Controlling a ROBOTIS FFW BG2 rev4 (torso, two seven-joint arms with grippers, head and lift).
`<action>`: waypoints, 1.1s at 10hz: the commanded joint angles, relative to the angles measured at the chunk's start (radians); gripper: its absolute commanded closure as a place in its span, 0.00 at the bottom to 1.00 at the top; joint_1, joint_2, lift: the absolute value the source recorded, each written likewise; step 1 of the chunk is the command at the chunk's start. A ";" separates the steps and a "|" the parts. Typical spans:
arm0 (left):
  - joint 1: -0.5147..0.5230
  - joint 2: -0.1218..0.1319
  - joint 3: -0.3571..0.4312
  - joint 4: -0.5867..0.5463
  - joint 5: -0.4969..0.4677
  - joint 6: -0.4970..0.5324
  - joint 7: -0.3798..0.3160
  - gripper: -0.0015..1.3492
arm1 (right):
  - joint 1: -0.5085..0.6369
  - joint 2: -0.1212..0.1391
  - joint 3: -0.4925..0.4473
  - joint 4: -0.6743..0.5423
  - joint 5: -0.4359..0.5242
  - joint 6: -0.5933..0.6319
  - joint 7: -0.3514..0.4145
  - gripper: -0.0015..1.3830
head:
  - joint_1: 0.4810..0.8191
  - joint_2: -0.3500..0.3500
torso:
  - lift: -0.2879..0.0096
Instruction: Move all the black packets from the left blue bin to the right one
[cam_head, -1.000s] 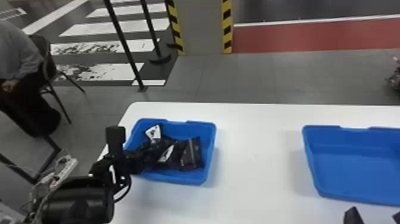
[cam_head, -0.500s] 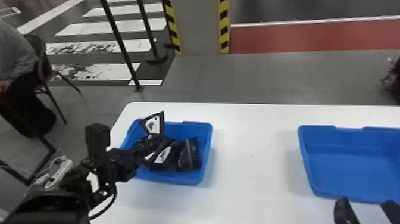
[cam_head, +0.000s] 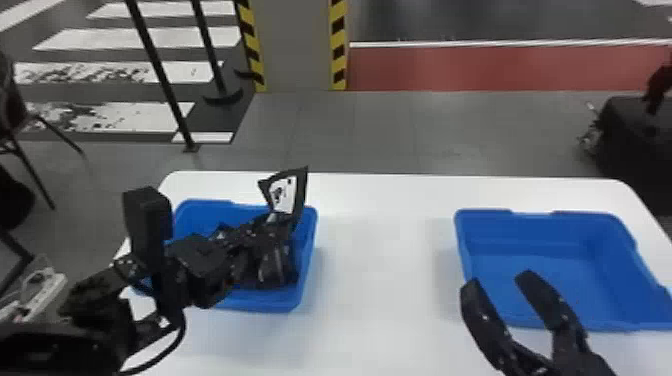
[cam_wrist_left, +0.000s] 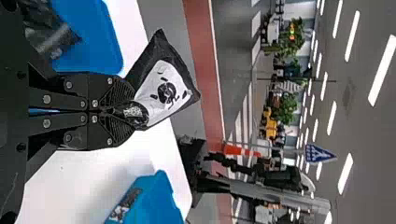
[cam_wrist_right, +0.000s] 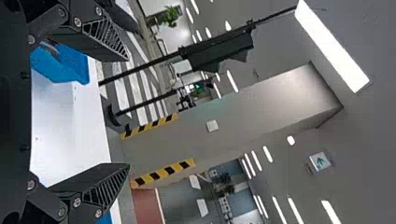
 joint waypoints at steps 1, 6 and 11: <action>-0.083 0.001 -0.047 0.079 -0.031 -0.037 -0.052 0.89 | -0.083 0.001 0.002 0.007 -0.002 0.108 0.041 0.17 | 0.63 0.62 | 0.60; -0.280 -0.001 -0.175 0.336 -0.063 -0.126 -0.209 0.89 | -0.350 0.001 0.024 0.127 -0.069 0.299 0.122 0.16 | 0.63 0.58 | 0.60; -0.317 -0.016 -0.222 0.341 -0.017 -0.074 -0.292 0.89 | -0.598 0.001 0.033 0.377 -0.157 0.343 0.138 0.16 | 0.63 0.52 | 0.60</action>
